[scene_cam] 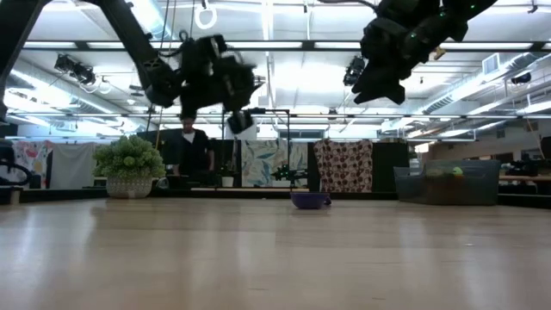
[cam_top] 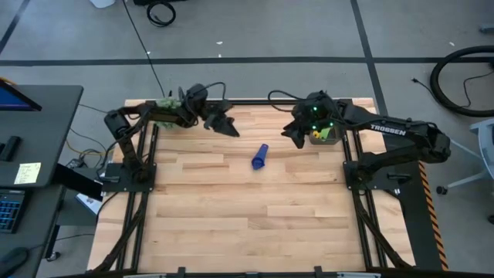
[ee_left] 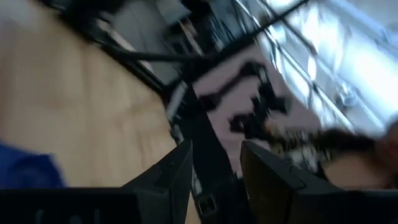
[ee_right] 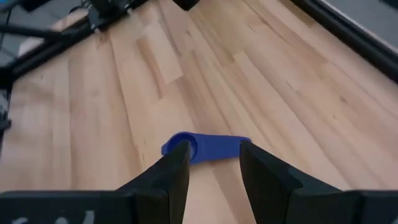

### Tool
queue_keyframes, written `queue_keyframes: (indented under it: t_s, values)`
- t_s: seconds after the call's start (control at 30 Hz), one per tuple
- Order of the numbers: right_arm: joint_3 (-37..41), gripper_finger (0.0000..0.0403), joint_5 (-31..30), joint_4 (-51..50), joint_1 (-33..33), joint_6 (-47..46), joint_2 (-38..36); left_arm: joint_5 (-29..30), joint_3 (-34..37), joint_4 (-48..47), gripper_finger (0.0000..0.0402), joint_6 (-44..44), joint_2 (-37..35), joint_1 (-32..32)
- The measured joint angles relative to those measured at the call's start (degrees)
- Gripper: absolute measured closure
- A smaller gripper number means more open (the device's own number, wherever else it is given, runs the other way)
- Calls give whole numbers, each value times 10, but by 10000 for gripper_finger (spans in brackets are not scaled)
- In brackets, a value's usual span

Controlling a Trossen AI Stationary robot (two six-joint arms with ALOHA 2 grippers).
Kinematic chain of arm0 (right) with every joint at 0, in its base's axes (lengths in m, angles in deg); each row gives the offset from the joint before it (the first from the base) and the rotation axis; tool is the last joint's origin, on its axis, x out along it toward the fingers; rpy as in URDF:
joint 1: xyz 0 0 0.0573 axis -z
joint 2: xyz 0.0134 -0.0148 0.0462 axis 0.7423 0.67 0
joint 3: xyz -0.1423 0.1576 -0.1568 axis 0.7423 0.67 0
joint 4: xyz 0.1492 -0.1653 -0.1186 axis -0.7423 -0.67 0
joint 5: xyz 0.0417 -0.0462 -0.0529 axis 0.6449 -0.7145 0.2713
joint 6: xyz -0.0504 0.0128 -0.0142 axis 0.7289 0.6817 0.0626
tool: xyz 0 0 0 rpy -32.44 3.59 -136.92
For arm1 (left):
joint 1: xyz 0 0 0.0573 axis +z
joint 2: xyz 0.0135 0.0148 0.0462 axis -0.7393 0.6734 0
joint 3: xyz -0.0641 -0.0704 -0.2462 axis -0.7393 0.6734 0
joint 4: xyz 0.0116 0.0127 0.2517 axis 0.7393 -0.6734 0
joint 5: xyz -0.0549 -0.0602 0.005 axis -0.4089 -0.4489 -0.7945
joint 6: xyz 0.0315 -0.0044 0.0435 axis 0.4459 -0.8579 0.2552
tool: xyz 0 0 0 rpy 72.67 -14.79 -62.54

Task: Nest measuring cups in basket
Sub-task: Stack the purple measuring cup on top of the green measuring cup in the black bin

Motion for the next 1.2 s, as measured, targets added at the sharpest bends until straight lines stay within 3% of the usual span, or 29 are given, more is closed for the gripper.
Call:
queue_keyframes:
  t_s: [0.2,0.4,0.57,0.8,1.2]
  values:
    - [0,258,-52,0,-30,93,8,-13,-45,-15,260,63,0,-33]
    - [0,258,-137,-5,-65,220,56,62,-53,-171,260,110,0,-37]
    - [0,258,-168,-7,-90,328,125,72,-53,-268,260,138,0,-30]
    - [0,258,-168,25,-121,421,224,72,-52,-268,260,134,0,-28]
    - [0,258,-202,133,-135,469,323,72,-52,-269,260,122,0,-28]
